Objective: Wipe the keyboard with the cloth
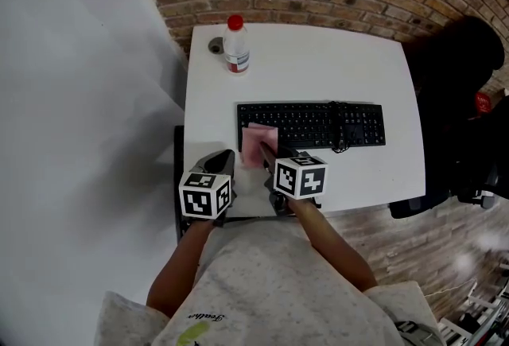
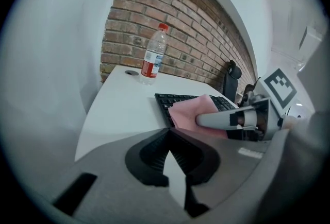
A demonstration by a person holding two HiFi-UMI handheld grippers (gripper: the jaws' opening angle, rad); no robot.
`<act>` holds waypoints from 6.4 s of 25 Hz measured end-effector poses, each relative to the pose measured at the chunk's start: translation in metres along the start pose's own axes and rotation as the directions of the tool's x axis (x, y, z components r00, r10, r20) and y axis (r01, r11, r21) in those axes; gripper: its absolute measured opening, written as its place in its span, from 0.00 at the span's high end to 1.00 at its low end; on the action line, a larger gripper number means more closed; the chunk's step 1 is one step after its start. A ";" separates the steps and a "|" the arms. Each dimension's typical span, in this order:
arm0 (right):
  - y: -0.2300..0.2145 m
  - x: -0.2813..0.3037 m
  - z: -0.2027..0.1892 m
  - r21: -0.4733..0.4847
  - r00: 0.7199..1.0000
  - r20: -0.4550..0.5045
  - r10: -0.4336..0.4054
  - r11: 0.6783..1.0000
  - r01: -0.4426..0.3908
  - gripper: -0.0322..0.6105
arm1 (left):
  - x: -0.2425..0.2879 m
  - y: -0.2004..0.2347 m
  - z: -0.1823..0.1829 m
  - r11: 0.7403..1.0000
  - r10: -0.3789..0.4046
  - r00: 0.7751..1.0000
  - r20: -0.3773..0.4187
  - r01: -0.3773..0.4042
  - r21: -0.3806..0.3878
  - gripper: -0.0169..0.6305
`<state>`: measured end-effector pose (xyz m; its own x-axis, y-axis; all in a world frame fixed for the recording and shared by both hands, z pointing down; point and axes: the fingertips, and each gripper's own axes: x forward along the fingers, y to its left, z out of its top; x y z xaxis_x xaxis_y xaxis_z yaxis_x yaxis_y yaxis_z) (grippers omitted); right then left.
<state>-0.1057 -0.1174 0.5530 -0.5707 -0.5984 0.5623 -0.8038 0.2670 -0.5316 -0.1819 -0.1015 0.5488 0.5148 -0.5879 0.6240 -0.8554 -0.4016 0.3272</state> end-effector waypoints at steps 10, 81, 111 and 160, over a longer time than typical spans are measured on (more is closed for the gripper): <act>-0.017 -0.012 0.003 0.010 1.000 0.012 -0.027 1.000 0.027 0.91 | 0.012 -0.015 0.004 0.999 -0.030 0.999 -0.010 0.031 0.023 0.99; -0.189 -0.164 0.044 0.038 0.983 0.114 -0.147 0.989 0.144 0.91 | 0.099 -0.192 0.026 0.986 -0.106 0.994 -0.037 0.110 0.123 0.98; -0.297 -0.219 0.050 0.094 0.978 0.107 -0.178 0.981 0.168 0.91 | 0.158 -0.279 0.035 0.983 -0.116 0.992 -0.042 0.121 0.136 0.99; -0.134 -0.191 0.134 -0.338 0.947 0.316 -0.052 0.927 0.164 0.92 | 0.073 -0.187 0.102 0.992 -0.096 0.979 0.178 0.079 0.098 0.98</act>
<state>0.1335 -0.1404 0.4315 -0.4458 -0.8196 0.3598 -0.8951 0.4052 -0.1862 0.0214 -0.1408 0.4605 0.5964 -0.6622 0.4537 -0.8021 -0.5136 0.3048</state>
